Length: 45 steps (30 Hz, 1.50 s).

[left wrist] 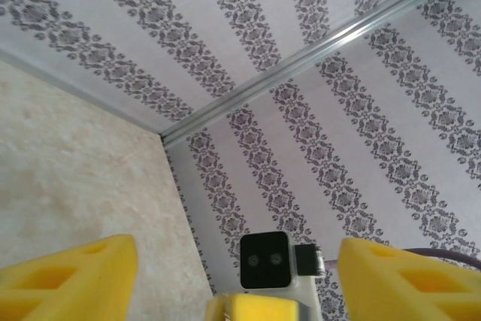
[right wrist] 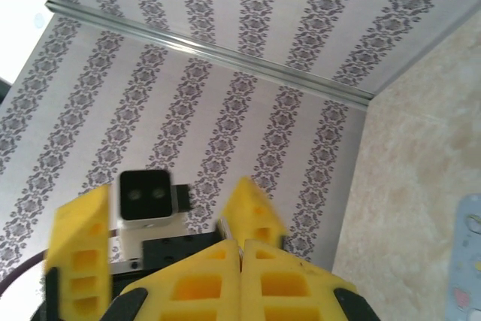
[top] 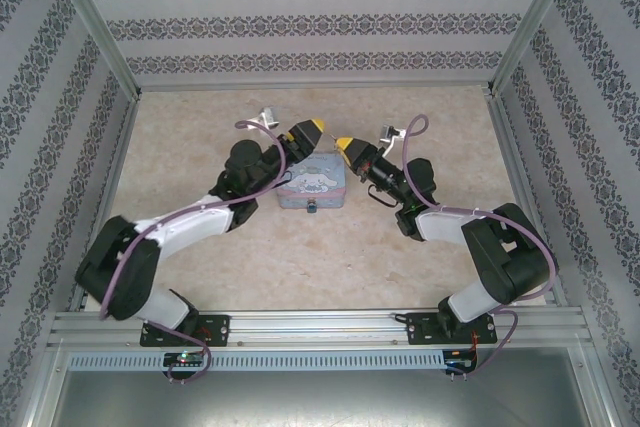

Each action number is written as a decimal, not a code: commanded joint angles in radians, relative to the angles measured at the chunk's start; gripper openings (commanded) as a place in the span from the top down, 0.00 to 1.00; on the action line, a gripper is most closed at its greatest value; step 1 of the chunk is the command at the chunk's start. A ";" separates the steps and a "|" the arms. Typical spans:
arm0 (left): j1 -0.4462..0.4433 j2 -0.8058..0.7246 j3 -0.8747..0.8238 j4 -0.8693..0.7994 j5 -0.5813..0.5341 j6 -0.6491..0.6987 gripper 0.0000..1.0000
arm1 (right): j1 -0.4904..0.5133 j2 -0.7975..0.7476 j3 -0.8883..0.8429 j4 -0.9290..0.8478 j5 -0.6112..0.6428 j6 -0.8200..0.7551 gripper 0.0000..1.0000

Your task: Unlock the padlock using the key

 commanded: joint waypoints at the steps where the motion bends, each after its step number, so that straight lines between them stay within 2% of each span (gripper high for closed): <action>1: 0.011 -0.138 -0.026 -0.208 -0.019 0.111 0.23 | -0.020 -0.014 -0.012 -0.012 -0.042 -0.040 1.00; 6: 0.011 -0.298 -0.082 -0.485 0.007 0.255 0.17 | -0.045 -0.022 0.001 -0.154 -0.075 -0.089 1.00; 9: 0.010 -0.338 -0.117 -0.602 0.040 0.321 0.15 | -0.047 -0.014 0.022 -0.257 -0.081 -0.123 1.00; 15: -0.029 -0.304 -0.215 -0.641 0.074 0.389 0.14 | -0.040 0.066 0.059 -0.300 -0.083 -0.111 1.00; 25: -0.132 -0.073 -0.254 -0.507 0.040 0.452 0.16 | 0.013 0.188 0.127 -0.278 -0.058 -0.086 1.00; 31: -0.140 0.047 -0.231 -0.418 0.027 0.478 0.19 | 0.032 0.238 0.163 -0.266 -0.055 -0.075 1.00; 45: -0.142 0.186 -0.201 -0.284 -0.024 0.537 0.22 | 0.024 0.318 0.200 -0.250 -0.047 -0.061 1.00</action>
